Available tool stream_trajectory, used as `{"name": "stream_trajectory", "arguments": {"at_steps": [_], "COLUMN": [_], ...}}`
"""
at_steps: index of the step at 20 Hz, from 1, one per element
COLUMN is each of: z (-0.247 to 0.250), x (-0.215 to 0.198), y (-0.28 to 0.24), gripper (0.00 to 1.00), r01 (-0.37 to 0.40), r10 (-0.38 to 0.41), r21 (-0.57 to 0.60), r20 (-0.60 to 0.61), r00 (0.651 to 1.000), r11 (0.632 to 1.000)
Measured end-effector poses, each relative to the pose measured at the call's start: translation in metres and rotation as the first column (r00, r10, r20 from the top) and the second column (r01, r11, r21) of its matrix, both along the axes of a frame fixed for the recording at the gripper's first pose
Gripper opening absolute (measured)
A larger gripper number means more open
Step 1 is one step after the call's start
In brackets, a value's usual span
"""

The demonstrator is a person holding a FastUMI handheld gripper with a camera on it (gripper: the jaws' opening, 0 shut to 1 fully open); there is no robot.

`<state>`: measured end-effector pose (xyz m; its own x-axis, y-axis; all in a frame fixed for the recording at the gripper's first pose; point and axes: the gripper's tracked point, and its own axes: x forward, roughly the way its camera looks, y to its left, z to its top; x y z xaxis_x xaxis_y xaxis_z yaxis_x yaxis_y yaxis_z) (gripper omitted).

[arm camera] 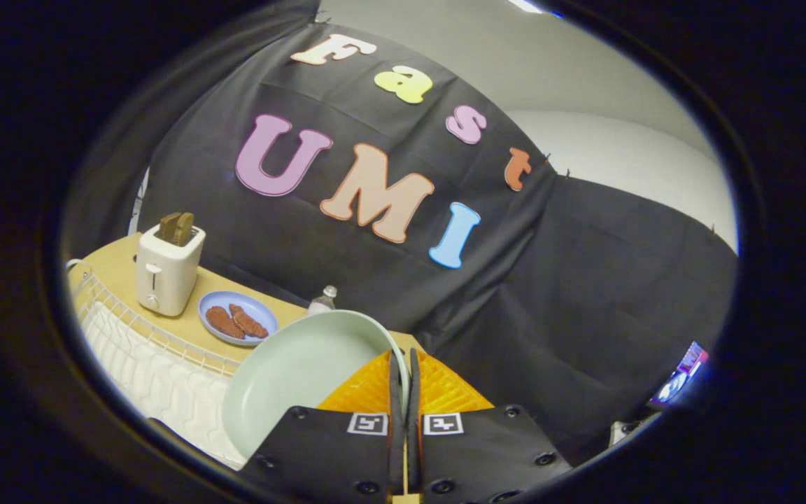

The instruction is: Take the plate from the dish rack, then take the spoon from the basket and place it into the plate.

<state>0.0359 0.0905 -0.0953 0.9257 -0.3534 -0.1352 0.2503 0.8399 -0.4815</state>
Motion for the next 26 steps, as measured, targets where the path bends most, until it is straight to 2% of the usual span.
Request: {"name": "stream_trajectory", "arguments": {"at_steps": [7, 14, 22, 26], "z": [-0.014, -0.058, -0.143, -0.181], "x": [-0.034, -0.053, -0.062, -0.061], "y": [-0.077, -0.123, -0.151, -0.161], "gripper": [0.05, 0.05, 0.05, 0.05], "r01": [0.056, 0.067, 0.11, 0.124], "r10": [-0.052, -0.046, -0.014, 0.01], "r21": [0.1, 0.174, 0.37, 0.425], "r20": [-0.039, -0.123, -0.252, -0.299], "r00": [0.998, 0.991, 0.968, 0.954], "r11": [0.993, 0.982, 0.923, 0.897]}}
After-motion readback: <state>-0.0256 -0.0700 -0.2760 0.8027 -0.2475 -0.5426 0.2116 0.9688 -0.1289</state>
